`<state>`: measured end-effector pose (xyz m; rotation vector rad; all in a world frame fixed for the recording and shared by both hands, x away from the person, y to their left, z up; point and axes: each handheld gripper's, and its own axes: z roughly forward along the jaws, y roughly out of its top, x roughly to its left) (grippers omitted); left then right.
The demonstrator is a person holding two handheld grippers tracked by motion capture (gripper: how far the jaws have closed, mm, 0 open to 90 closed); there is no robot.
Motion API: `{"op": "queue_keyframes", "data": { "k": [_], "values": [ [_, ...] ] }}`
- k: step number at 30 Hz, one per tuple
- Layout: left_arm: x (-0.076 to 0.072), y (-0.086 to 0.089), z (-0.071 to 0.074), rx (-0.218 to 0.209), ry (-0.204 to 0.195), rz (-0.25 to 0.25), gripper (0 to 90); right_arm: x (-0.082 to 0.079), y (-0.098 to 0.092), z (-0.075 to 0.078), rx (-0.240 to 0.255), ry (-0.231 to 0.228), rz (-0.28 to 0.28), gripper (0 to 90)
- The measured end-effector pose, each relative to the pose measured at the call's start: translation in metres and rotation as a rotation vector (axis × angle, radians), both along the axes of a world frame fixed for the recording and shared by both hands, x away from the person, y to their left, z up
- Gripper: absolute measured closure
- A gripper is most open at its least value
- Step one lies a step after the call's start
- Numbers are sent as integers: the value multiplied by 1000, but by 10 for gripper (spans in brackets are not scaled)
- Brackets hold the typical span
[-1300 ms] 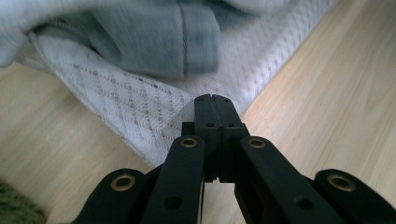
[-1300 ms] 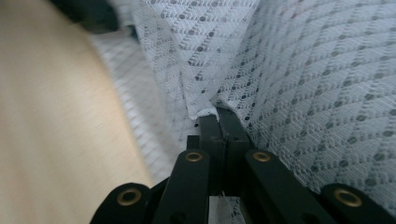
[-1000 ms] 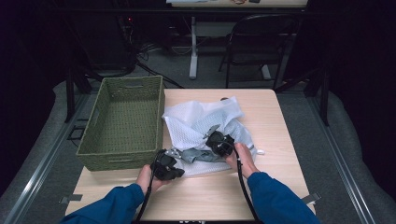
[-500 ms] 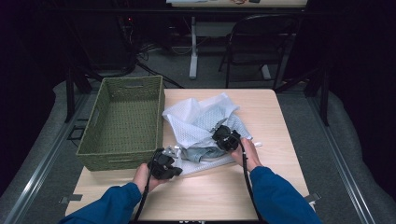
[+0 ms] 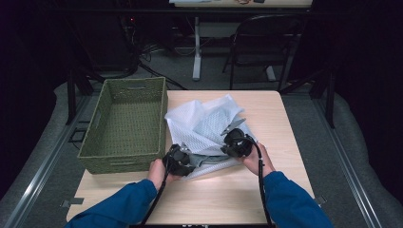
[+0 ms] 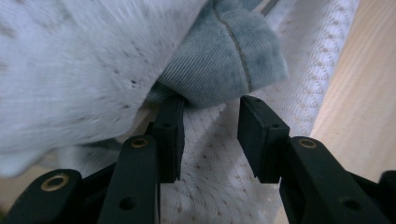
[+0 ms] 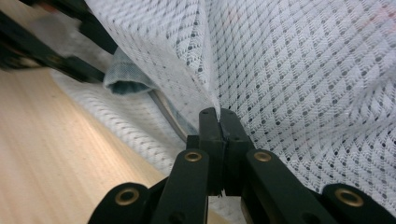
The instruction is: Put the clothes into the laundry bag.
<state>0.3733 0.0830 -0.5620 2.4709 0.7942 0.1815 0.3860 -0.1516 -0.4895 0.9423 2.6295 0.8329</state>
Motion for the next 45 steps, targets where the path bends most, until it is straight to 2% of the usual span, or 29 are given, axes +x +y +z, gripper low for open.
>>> {"op": "queue_keyframes", "data": {
  "k": [2, 3, 4, 6, 8, 11, 13, 16, 19, 21, 23, 25, 27, 28, 30, 33, 36, 37, 39, 40, 42, 45],
  "values": [
    [-1, -2, 0, 16, -15, -23, 674, -1, -2, 0, 15, 4, -3, 898],
    [-1, -2, 1, 20, -12, -22, 778, -2, -4, 0, 22, 0, -12, 898],
    [-2, -2, 1, 29, -13, -35, 778, -2, -4, 0, 22, 0, -12, 898],
    [-4, -1, 2, 36, -4, -55, 871, -2, -5, 0, 25, -15, -36, 899],
    [-7, 1, 4, 47, -1, -90, 889, -2, -4, 0, 17, -29, -56, 900],
    [-12, 5, 7, 35, 17, -119, 893, -1, -5, -1, 10, -39, -81, 900],
    [-15, 9, 10, 9, 34, -119, 891, -1, -6, -1, 2, -46, -102, 900],
    [-20, 13, 16, -8, 45, -131, 885, 0, -8, 0, 3, -46, -131, 900],
    [-23, 12, 14, -2, 68, -150, 857, 1, -8, -2, 0, -44, -133, 900],
    [-23, 9, 11, 31, 78, -159, 776, 1, -7, -3, -5, -38, -130, 900],
    [-23, 7, 7, 68, 48, -162, 723, 0, -5, -4, -5, -37, -113, 899],
    [-21, 7, 6, 79, 40, -157, 729, -1, -4, -4, -8, -37, -104, 899],
    [-21, 7, 6, 88, 20, -165, 797, -1, -4, -4, 1, -34, -88, 899],
    [-21, 7, 5, 82, 25, -165, 856, -1, -3, -5, 5, -30, -83, 899],
    [-23, 7, 6, 95, 33, -187, 900, -1, -2, -6, 2, -31, -79, 899],
    [-28, 7, 9, 82, 46, -213, 900, -1, -2, -7, -10, -41, -96, 900],
    [-31, 8, 15, 27, 50, -217, 900, 0, -1, -8, -14, -49, -122, 900],
    [-31, 8, 18, 34, 28, -215, 900, 0, -2, -8, -10, -50, -121, 900],
    [-31, 7, 19, 78, -24, -201, 900, 0, -2, -8, -9, -44, -114, 900],
    [-28, 7, 16, 93, -14, -190, 850, 0, -2, -8, -5, -41, -109, 900],
    [-23, 6, 11, 123, -8, -159, 674, -1, -1, -7, -1, -39, -93, 899],
    [-16, 7, 6, 110, 7, -132, 583, -3, 1, -6, 5, -37, -71, 899]
  ]
}}
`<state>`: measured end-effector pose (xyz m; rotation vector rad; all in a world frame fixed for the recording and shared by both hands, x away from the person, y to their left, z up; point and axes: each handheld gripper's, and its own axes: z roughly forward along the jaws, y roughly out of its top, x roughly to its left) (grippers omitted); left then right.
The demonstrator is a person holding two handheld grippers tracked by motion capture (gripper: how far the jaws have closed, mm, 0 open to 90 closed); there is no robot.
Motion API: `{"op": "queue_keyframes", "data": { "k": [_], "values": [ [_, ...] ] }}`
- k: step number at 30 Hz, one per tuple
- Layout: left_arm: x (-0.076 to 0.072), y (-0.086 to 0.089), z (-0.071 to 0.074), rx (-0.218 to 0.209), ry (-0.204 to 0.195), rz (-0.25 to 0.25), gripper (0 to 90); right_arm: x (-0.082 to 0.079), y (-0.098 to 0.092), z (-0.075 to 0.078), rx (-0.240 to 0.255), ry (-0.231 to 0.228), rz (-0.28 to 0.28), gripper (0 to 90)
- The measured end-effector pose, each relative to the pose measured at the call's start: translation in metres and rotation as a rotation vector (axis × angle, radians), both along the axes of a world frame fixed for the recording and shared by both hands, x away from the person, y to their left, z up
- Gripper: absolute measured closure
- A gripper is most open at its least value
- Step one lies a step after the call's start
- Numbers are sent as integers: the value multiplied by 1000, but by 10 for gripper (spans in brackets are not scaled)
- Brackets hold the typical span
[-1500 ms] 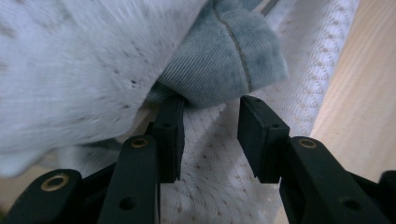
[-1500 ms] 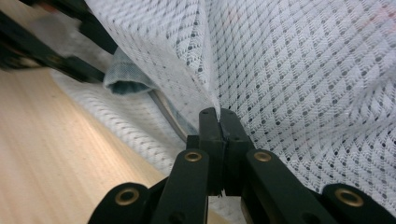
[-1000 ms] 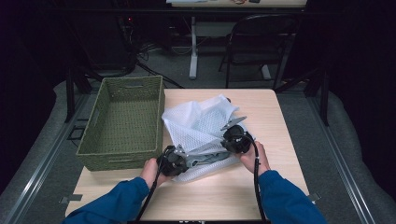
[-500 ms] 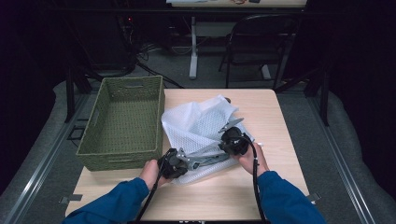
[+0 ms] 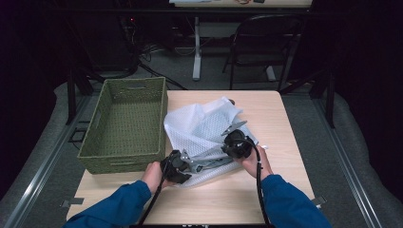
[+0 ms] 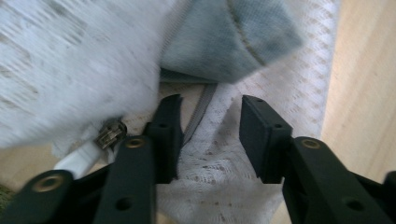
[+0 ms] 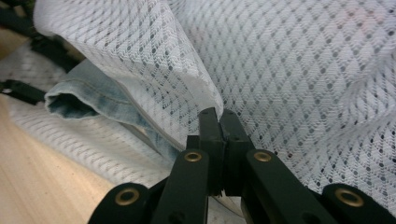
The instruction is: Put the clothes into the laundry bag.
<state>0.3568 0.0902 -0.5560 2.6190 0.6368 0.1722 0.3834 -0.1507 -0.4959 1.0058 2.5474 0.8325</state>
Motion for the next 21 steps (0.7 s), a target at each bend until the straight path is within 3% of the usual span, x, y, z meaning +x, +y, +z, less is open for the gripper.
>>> {"op": "queue_keyframes", "data": {
  "k": [2, 8, 11, 15, 18, 21],
  "values": [
    [3, 2, -1, -27, 25, -7, 582, -1, 1, 0, 2, 2, 6, 899],
    [-3, 3, -1, -47, 38, -70, 857, 2, -2, -2, 1, 15, -6, 899],
    [-7, 3, 0, -44, 20, -90, 871, 2, -2, -1, 2, 9, -12, 899],
    [-12, 5, 5, -73, 15, -105, 874, 2, -4, 0, 6, 8, -30, 899],
    [-17, 7, 12, -120, 9, -134, 877, 3, -5, -1, 2, 11, -43, 899],
    [-23, 13, 21, -196, -7, -162, 881, 4, -6, -1, 3, 9, -58, 899]
  ]
}}
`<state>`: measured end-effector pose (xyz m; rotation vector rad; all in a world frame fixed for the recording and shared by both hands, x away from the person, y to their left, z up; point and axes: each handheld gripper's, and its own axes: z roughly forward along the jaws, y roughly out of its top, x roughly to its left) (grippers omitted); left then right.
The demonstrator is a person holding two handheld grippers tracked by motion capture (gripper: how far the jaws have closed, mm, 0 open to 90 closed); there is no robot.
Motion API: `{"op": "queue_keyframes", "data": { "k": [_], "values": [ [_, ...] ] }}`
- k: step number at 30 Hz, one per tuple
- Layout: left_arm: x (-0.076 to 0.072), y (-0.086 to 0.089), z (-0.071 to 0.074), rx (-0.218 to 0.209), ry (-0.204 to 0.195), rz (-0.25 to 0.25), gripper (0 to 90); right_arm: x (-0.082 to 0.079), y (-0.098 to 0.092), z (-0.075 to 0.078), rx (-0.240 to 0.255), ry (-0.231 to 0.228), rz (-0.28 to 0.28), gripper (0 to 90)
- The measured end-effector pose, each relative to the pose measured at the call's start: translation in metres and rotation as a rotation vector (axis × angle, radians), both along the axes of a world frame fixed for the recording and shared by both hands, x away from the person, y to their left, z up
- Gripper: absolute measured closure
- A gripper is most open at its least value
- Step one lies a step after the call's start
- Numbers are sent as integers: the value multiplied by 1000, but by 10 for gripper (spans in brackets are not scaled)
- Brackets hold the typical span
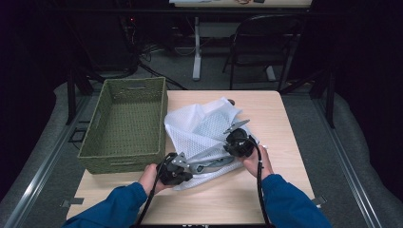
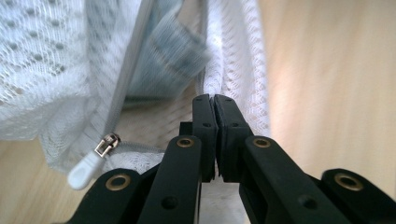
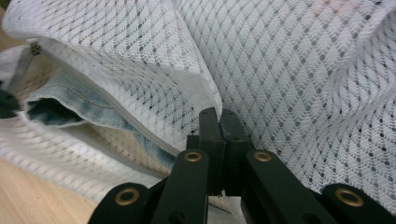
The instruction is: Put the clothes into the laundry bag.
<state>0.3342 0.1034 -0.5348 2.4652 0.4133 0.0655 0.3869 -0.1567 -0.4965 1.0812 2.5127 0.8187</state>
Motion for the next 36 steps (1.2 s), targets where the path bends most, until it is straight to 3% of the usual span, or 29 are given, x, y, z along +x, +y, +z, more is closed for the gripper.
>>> {"op": "queue_keyframes", "data": {
  "k": [2, 4, 6, 9, 11, 12, 15, 19, 22, 23, 24, 26, 27, 31, 33, 36],
  "values": [
    [-5, 5, 9, -63, -31, -11, 883, 0, -1, 1, 6, 0, -4, 900],
    [-7, 10, 16, -76, -50, 4, 884, -1, -2, 5, 19, -8, -1, 900],
    [-6, 17, 20, -100, -62, 21, 884, -3, -6, 13, 74, 1, 7, 900],
    [-4, 23, 22, -88, -56, 33, 882, -12, -11, 31, 185, 36, 43, 900],
    [-4, 21, 20, -56, -69, 29, 876, -18, -12, 37, 214, 44, 65, 900],
    [-4, 20, 19, -53, -67, 23, 870, -22, -11, 39, 219, 52, 69, 900],
    [-6, 15, 21, -40, -155, 53, 815, -26, -7, 33, 191, 75, 90, 900],
    [-10, 4, 21, 1, -257, 119, 582, -28, 0, 20, 149, 104, 109, 900],
    [-6, -14, 19, 3, -274, 142, 450, -30, 3, 21, 158, 106, 106, 900],
    [-4, -21, 17, 15, -268, 134, 457, -30, 3, 22, 164, 109, 106, 900],
    [-3, -27, 14, 32, -287, 145, 469, -31, 4, 22, 159, 107, 105, 900],
    [0, -32, 9, 52, -280, 120, 579, -32, 4, 22, 174, 116, 108, 900],
    [1, -35, 7, 73, -292, 132, 597, -32, 4, 22, 177, 121, 113, 900],
    [2, -35, 4, 65, -295, 102, 829, -34, 4, 19, 178, 129, 115, 900],
    [-1, -33, 8, 60, -313, 88, 858, -35, 4, 19, 159, 121, 110, 899],
    [-10, -27, 17, 60, -320, 24, 869, -38, 3, 20, 136, 106, 102, 899]
  ]
}}
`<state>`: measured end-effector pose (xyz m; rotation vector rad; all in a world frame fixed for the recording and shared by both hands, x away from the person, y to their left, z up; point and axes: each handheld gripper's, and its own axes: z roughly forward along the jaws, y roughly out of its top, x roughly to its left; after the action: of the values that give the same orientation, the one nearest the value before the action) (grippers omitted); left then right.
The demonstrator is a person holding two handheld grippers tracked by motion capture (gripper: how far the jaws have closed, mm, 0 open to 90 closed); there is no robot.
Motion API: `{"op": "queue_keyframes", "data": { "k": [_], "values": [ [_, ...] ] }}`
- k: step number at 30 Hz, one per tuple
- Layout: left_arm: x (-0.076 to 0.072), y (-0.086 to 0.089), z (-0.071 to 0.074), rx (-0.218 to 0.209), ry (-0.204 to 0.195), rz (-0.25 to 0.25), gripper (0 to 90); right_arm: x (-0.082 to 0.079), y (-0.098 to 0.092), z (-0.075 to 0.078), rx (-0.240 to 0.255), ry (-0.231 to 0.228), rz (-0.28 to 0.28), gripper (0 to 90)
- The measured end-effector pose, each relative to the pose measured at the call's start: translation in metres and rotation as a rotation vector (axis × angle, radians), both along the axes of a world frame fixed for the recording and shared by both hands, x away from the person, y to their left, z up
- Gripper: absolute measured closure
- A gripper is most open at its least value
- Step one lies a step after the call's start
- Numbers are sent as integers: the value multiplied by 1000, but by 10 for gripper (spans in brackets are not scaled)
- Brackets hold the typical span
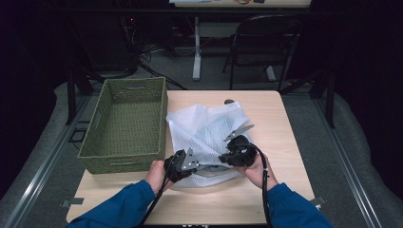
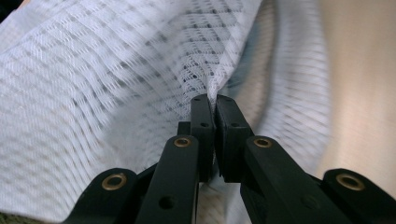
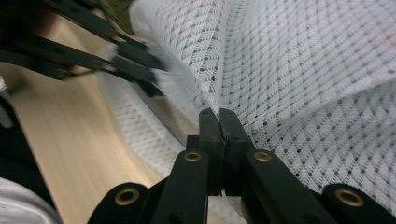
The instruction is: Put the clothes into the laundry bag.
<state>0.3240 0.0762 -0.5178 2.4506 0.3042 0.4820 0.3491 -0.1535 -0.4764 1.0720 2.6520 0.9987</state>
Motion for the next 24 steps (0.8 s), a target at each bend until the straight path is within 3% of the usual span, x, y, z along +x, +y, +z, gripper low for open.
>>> {"op": "queue_keyframes", "data": {
  "k": [5, 9, 11, 16, 19, 24],
  "values": [
    [-13, 4, -3, 57, 63, -78, 872, -8, 2, -10, -60, 6, 17, 892],
    [-7, 2, -16, 113, 163, -90, 876, -9, 8, -30, -146, 19, 46, 893],
    [-3, 2, -24, 135, 196, -81, 877, -7, 10, -40, -158, 34, 56, 896],
    [9, 1, -37, 176, 228, -40, 876, -1, 18, -61, -206, 42, 60, 900],
    [14, 1, -38, 170, 237, -19, 876, 3, 23, -69, -234, 44, 52, 900],
    [17, 4, -37, 171, 256, -7, 840, 7, 26, -75, -228, 58, 63, 879]
  ]
}}
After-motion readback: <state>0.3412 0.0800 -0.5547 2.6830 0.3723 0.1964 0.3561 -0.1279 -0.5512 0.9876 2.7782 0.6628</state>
